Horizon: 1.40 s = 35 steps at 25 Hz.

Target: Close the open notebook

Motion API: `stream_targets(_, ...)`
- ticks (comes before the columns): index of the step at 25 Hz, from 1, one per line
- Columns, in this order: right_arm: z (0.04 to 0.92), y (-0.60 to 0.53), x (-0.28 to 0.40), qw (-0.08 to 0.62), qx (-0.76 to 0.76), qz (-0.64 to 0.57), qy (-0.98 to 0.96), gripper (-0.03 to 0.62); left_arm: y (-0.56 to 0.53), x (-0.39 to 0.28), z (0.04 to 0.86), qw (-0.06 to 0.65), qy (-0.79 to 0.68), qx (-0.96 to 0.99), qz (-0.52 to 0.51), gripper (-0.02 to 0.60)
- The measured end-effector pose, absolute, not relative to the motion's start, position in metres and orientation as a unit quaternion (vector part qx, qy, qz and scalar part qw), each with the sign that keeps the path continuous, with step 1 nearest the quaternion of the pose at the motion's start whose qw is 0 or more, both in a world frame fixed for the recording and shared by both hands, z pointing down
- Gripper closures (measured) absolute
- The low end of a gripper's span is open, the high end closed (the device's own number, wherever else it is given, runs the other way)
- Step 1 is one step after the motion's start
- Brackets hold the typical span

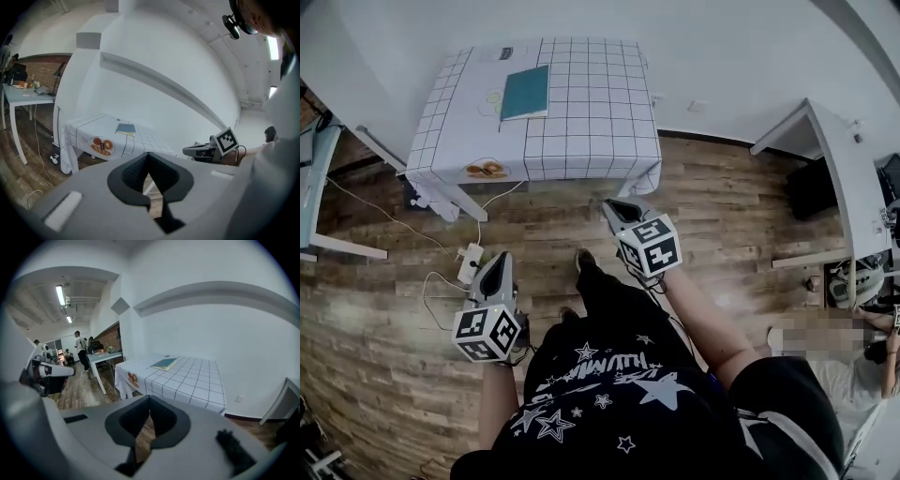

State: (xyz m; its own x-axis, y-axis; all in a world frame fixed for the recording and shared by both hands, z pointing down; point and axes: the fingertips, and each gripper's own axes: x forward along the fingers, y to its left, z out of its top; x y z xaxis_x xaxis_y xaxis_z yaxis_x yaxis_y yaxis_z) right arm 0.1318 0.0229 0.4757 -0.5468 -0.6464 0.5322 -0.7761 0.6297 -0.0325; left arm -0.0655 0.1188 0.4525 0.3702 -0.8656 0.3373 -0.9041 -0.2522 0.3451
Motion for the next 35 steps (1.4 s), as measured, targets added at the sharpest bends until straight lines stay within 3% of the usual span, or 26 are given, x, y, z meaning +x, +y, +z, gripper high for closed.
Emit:
stream_targets(8,0.443,0.018,0.186,0.214,0.424,0.118,-0.872,0.579,0.110,-0.004,0.428,0.228,-0.542,0.808,0.036,0.572)
stream_targets(17,0.441,0.034,0.247,0.233,0.371,0.086,-0.895,0.579,0.117,0.074,0.406,0.216,-0.559,0.800,0.023,0.572)
stream_targets(28,0.409,0.070,0.318,0.172,0.344,0.086,-0.919,0.579,0.146,0.173,0.394,0.193,-0.565,0.801,0.045,0.572)
stream_targets(35,0.379,0.079,0.348,0.169,0.334,0.045,-0.926,0.580,0.142,0.216,0.373,0.177,-0.558,0.809,0.055,0.572)
